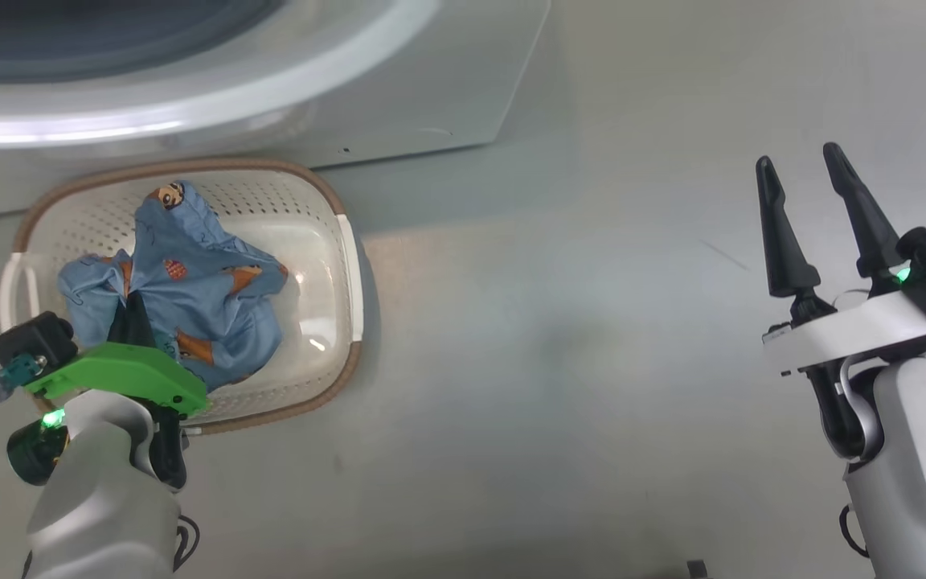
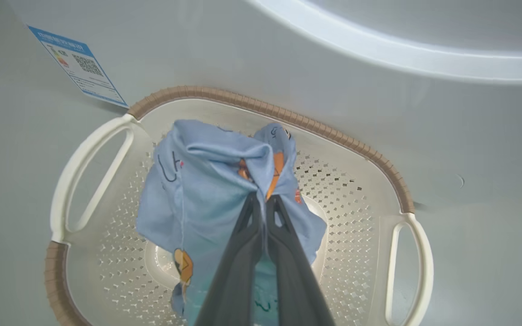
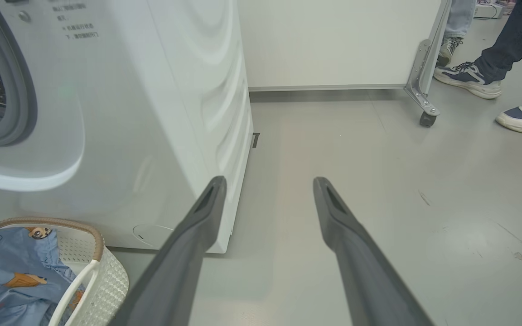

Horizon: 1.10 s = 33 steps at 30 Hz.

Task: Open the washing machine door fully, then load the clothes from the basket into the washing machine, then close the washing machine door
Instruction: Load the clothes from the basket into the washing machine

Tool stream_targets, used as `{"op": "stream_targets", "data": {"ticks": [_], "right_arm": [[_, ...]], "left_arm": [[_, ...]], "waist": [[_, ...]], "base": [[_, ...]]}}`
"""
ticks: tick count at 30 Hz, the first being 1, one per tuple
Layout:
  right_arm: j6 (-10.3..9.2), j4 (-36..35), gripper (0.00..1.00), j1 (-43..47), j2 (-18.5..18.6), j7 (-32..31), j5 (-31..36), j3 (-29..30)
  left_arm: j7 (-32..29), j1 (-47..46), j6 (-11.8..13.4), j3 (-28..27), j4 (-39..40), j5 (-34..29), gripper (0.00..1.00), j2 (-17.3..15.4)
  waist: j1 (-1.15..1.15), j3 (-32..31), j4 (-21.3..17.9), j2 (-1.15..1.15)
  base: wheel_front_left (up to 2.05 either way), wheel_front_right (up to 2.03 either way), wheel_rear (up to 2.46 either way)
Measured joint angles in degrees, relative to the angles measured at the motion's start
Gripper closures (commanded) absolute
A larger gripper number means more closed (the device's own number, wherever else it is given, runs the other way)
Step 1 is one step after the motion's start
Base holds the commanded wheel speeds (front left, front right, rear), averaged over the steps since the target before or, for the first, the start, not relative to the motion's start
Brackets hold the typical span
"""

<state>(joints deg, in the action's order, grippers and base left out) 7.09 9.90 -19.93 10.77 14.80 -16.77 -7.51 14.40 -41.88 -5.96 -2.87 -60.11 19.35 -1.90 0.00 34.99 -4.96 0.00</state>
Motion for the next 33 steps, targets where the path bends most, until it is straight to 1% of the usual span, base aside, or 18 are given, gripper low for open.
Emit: {"op": "stream_targets", "data": {"ticks": [7, 15, 19, 20, 23, 25, 33], "right_arm": [[0.00, 1.07, 0.00, 3.20, -0.10, 0.00, 0.18, 0.60], [0.00, 2.02, 0.00, 6.97, -0.23, 0.00, 0.59, 0.92], [0.00, 2.47, 0.00, 8.92, -0.41, 0.00, 0.60, 1.37], [0.00, 2.63, 0.00, 9.49, -0.46, 0.00, 0.60, 1.52], [0.00, 3.03, 0.00, 11.60, -0.56, 0.00, 0.64, 1.92], [0.00, 3.41, 0.00, 13.12, -0.60, 0.00, 0.77, 1.90], [0.00, 4.49, 0.00, 17.45, -1.21, 0.00, 1.16, 1.12]], "left_arm": [[-0.01, 4.24, 0.00, -0.13, 8.62, -0.94, 1.00, 0.14], [-0.01, 12.20, 0.01, -0.07, 16.13, -2.41, 1.00, 0.25], [-0.01, 15.64, 0.27, 0.66, 21.60, -4.76, 1.00, 0.29], [-0.01, 16.42, 0.68, 0.88, 22.97, -5.23, 1.00, 0.30], [-0.01, 18.76, 0.94, 1.20, 26.17, -5.65, 1.00, 0.31], [-0.01, 20.68, 1.36, 1.27, 27.66, -5.82, 1.00, 0.31], [-0.01, 29.49, 1.66, 2.96, 32.54, -5.99, 1.00, 0.27]], "waist": [[0.00, -5.75, 1.36, 0.00], [0.00, -12.38, 2.70, 0.00], [0.00, -15.72, 3.30, 0.00], [0.00, -16.54, 3.44, 0.00], [0.00, -19.03, 3.92, 0.00], [0.00, -20.68, 4.27, 0.00], [0.00, -27.32, 5.48, 0.00]], "base": [[0.00, 0.00, 0.00], [0.00, 0.00, 0.00], [0.00, 0.00, 0.00], [0.00, 0.00, 0.00], [0.00, 0.00, 0.00], [0.00, 0.00, 0.00], [0.00, 0.00, 0.00]]}}
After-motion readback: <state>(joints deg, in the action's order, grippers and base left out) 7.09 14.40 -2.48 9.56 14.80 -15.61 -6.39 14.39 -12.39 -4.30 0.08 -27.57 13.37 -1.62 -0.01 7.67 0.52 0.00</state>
